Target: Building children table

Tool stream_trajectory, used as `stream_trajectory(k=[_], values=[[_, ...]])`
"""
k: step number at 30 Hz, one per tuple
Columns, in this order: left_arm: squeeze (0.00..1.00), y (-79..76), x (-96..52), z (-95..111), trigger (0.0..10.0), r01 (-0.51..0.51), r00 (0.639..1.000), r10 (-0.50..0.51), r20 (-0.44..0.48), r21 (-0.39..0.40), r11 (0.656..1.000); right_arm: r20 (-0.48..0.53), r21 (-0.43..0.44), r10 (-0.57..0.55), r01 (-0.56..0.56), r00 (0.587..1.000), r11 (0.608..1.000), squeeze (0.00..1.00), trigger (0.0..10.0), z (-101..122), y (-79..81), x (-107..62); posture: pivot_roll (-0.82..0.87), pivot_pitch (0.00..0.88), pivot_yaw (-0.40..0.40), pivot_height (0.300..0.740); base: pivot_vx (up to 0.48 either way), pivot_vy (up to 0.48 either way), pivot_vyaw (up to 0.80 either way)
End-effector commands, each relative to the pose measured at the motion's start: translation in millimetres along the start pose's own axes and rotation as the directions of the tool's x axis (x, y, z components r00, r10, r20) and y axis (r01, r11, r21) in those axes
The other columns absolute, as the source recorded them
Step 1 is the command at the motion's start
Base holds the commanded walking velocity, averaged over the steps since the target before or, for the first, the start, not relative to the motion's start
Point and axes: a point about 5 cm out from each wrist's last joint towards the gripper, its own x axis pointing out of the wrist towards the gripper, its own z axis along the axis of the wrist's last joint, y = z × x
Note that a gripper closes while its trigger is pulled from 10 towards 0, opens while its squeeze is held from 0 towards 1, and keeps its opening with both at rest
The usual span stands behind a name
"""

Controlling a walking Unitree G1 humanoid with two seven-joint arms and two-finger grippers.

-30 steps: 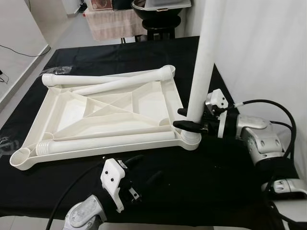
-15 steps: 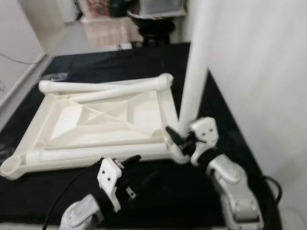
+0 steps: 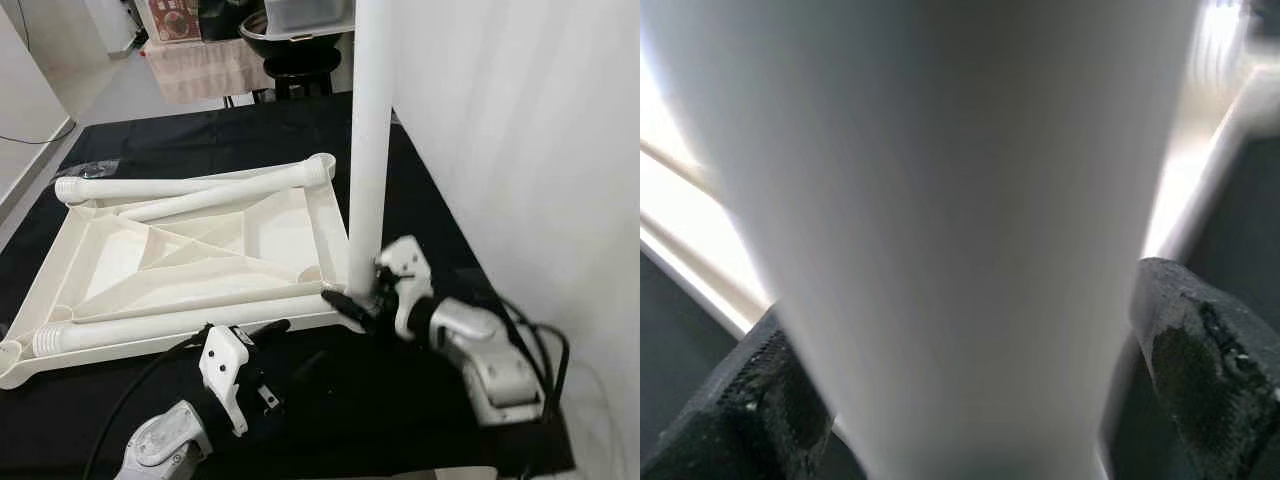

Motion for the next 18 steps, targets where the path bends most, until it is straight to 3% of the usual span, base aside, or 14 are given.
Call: stream_trajectory(k=[1,2,6,7,10,11,12,13,18], values=[[0.00,-0.1,-3.0,-5.5,10.0,-0.002,1.000,0.001,-0.026,-0.018,1.000,0.011,-0.014,0.113,-0.113,0.993,0.993,0.19,10.0,-0.2,6.1,6.9,-0.03,0.152,0.076,0.740,0.000,0.000,0.00],[0.00,-1.6,-2.3,-5.6,10.0,0.002,1.000,-0.003,-0.025,-0.020,1.000,0.007,-0.014,0.250,-0.250,0.968,0.968,0.00,10.0,5.1,-6.3,7.2,-0.03,0.152,0.073,0.740,0.000,0.000,0.00],[0.00,-2.4,-2.0,-5.6,10.0,0.004,1.000,-0.004,-0.024,-0.021,1.000,-0.019,-0.024,0.291,-0.292,0.956,0.956,0.00,10.0,7.6,-14.9,8.8,-0.02,0.155,0.067,0.740,0.000,0.000,0.00],[0.00,-3.3,-1.8,-5.3,10.0,0.003,1.000,-0.004,-0.023,-0.020,1.000,-0.016,-0.010,0.363,-0.364,0.932,0.932,0.00,10.0,14.1,-19.6,10.9,-0.02,0.158,0.066,0.740,0.000,0.000,0.00],[0.00,-4.2,-1.8,-5.0,10.0,0.003,1.000,-0.003,-0.022,-0.020,1.000,-0.011,0.004,0.407,-0.407,0.913,0.913,0.00,10.0,16.7,-22.2,12.0,-0.01,0.159,0.061,0.740,0.000,0.000,0.00],[0.00,-4.6,-1.8,-4.9,10.0,0.003,1.000,-0.003,-0.021,-0.020,1.000,-0.025,0.005,0.413,-0.413,0.911,0.911,0.00,2.3,15.2,-24.2,13.6,-0.01,0.159,0.060,0.740,0.000,0.000,0.00],[0.00,-4.6,-1.8,-4.9,10.0,0.003,1.000,-0.003,-0.021,-0.020,1.000,-0.025,0.005,0.413,-0.413,0.911,0.911,0.00,2.3,15.2,-24.2,13.6,-0.01,0.159,0.060,0.740,0.000,0.000,0.00],[0.00,-5.1,-1.7,-4.7,10.0,0.003,1.000,-0.003,-0.020,-0.021,1.000,-0.040,0.000,0.400,-0.400,0.916,0.916,0.00,0.0,12.9,-26.2,15.9,-0.01,0.163,0.056,0.740,0.000,0.000,0.00],[0.00,-6.4,-1.4,-4.0,10.0,0.001,1.000,-0.002,-0.017,-0.022,1.000,-0.042,0.004,0.424,-0.424,0.905,0.906,0.00,0.0,8.1,-27.8,15.5,-0.02,0.171,0.056,0.740,0.000,0.000,0.00]])
